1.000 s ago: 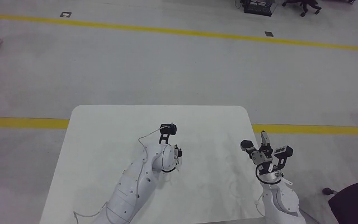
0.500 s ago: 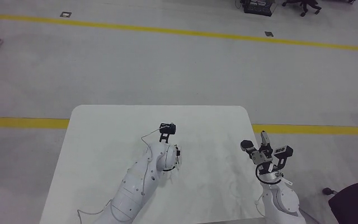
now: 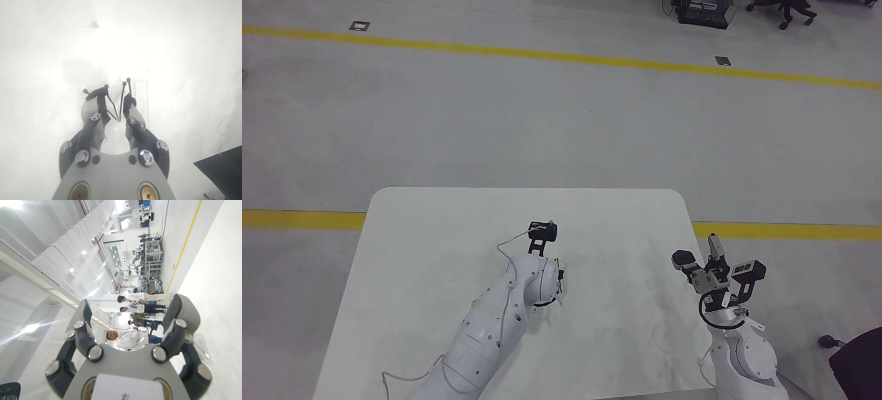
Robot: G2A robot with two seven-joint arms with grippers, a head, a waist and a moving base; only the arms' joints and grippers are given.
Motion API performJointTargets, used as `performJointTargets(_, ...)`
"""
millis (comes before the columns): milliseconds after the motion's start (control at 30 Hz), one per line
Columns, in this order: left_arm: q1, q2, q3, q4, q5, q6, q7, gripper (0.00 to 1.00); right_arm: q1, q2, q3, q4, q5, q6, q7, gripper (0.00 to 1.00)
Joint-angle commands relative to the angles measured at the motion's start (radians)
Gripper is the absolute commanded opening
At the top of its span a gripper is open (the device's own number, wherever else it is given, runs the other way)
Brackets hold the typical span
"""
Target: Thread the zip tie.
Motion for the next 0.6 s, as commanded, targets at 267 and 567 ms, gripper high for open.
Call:
performJointTargets(267,0.001,0.0,-0.005,0.008,0.003,0.0,0.005,0.0,0.0,0.0,0.0,0.0,0.0,0.0,0.0,1.0)
performJointTargets(567,0.001,0.0,-0.002,-0.013,-0.012,0.0,-0.003,0.0,0.0,0.0,0.0,0.0,0.0,0.0,0.0,1.0)
